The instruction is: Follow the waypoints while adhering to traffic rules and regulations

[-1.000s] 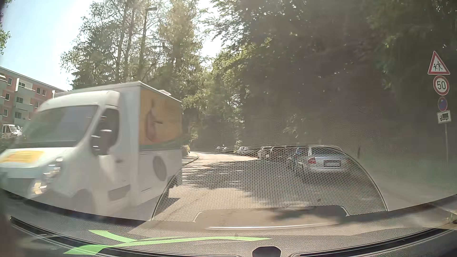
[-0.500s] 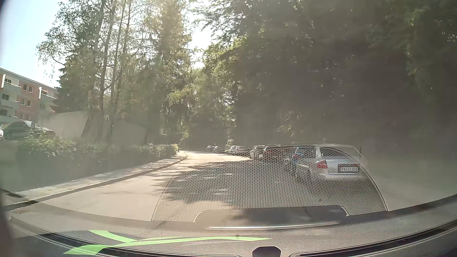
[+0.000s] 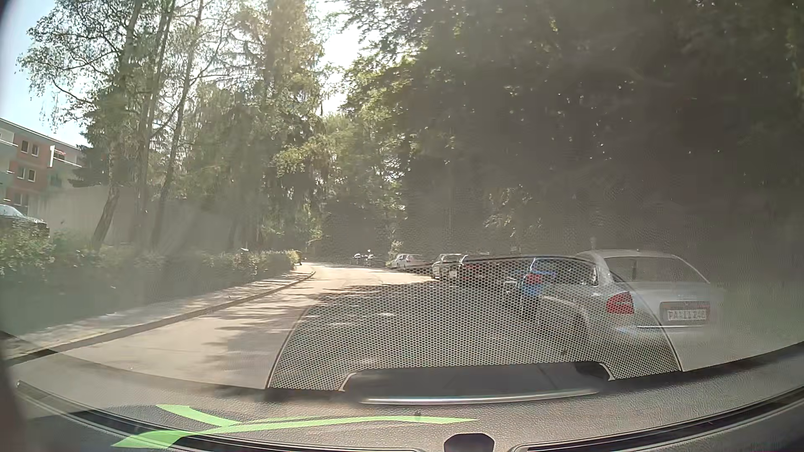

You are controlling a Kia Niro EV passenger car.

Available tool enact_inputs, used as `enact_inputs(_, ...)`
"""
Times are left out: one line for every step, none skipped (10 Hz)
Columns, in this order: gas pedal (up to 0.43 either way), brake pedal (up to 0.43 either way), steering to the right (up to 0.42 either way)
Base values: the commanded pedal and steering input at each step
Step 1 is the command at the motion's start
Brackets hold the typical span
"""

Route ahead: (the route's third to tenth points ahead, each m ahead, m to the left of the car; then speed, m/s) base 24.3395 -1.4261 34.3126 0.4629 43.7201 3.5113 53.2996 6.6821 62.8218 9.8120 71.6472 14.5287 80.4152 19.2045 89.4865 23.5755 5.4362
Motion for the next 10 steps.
enact_inputs(0.220,0.000,0.002)
enact_inputs(0.220,0.000,0.002)
enact_inputs(0.220,0.000,-0.002)
enact_inputs(0.220,0.000,-0.006)
enact_inputs(0.220,0.000,-0.008)
enact_inputs(0.220,0.000,-0.008)
enact_inputs(0.228,0.000,-0.008)
enact_inputs(0.228,0.000,-0.009)
enact_inputs(0.228,0.000,-0.010)
enact_inputs(0.228,0.000,-0.012)
